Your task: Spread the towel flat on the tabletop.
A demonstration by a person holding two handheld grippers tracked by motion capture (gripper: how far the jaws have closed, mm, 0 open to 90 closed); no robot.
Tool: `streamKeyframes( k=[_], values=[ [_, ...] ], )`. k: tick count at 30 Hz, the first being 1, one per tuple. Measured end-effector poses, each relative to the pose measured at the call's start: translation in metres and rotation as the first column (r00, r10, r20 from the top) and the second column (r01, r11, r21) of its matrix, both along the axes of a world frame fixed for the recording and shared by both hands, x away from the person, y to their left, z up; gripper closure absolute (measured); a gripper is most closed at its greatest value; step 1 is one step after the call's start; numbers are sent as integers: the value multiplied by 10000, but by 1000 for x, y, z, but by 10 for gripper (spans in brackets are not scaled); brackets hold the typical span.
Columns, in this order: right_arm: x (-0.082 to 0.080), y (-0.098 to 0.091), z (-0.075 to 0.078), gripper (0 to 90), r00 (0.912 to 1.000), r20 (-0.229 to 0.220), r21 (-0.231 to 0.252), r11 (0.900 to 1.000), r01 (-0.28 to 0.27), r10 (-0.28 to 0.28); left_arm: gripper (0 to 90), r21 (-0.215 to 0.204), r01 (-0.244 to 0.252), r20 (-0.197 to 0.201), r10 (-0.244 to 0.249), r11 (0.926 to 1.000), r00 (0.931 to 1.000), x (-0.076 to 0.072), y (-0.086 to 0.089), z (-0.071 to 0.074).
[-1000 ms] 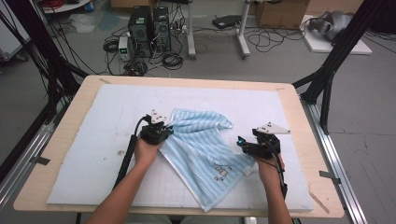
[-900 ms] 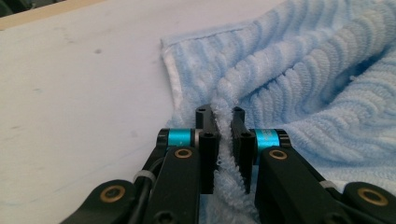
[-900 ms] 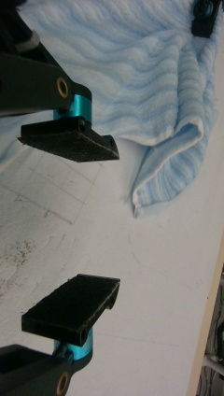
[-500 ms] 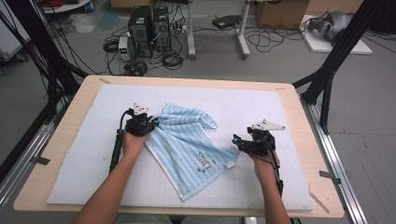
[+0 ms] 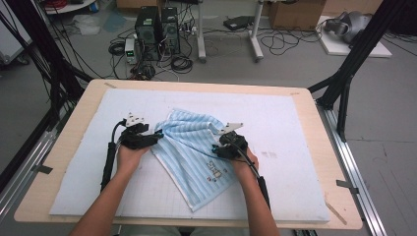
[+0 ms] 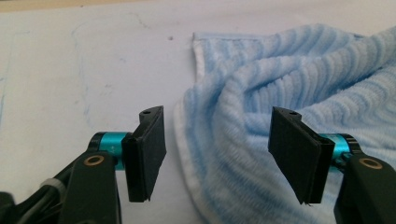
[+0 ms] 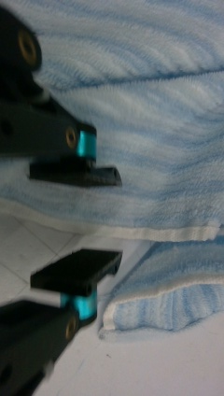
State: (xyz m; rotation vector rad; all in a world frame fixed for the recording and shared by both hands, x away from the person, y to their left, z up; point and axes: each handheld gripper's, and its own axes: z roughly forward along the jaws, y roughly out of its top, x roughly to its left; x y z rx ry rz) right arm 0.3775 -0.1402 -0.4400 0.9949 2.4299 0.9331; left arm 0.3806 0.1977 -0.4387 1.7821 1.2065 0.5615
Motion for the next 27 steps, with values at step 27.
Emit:
streamKeyframes(
  k=[27],
  values=[
    [-103, -87, 28, 617, 9994, 316, -418, 9991, -111, 125, 368, -144, 598, 4, -598, 9981, 9982, -12, -1, -5]
  ],
)
